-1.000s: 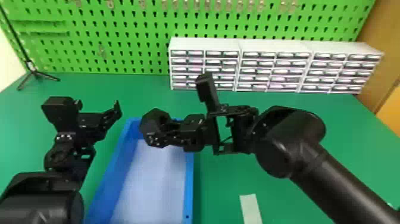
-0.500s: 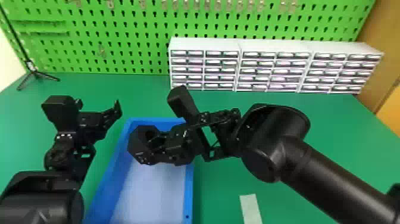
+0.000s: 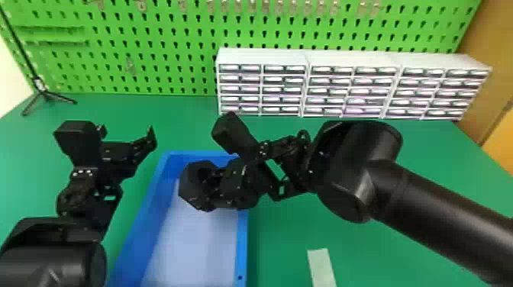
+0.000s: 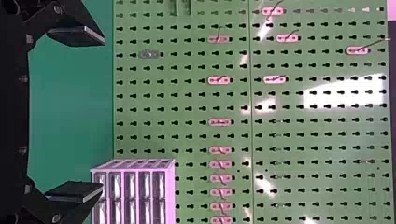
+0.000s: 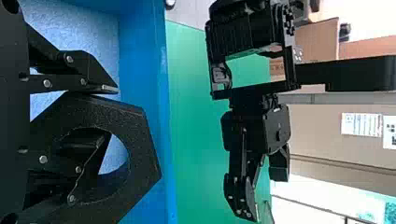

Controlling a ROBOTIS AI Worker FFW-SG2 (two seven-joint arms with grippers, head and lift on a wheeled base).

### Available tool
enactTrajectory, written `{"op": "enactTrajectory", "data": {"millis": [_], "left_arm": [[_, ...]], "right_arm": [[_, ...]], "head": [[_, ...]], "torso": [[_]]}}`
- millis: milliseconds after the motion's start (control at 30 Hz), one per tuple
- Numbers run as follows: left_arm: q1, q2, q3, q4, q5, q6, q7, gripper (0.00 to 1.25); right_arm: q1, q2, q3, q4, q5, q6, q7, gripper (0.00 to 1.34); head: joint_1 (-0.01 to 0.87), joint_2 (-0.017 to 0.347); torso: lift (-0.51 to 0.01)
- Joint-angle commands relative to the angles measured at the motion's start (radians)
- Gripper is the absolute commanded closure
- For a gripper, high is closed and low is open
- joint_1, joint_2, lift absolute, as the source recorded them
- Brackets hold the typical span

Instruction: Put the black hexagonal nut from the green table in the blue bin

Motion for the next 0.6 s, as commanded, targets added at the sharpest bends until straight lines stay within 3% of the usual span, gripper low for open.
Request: {"op": "enactTrajectory", "data": {"millis": [0,567], "left_arm": [[0.0,0.003,-0.003,0.002,0.0,0.0,0.0,0.18],[-0.003,0.006,-0.005,0.002,0.003,0.0,0.0,0.18]], "right_arm": [[-0.04,-0.009,0.043,-0.011,-0.009,-0.002,-0.007,1.04],[-0.05,-0.012,0.063,-0.011,-0.022,-0.012,-0.015,1.04]], "head": [[0.683,0.028],[0.683,0.028]], "torso": [[-0.096],[-0.096]]}}
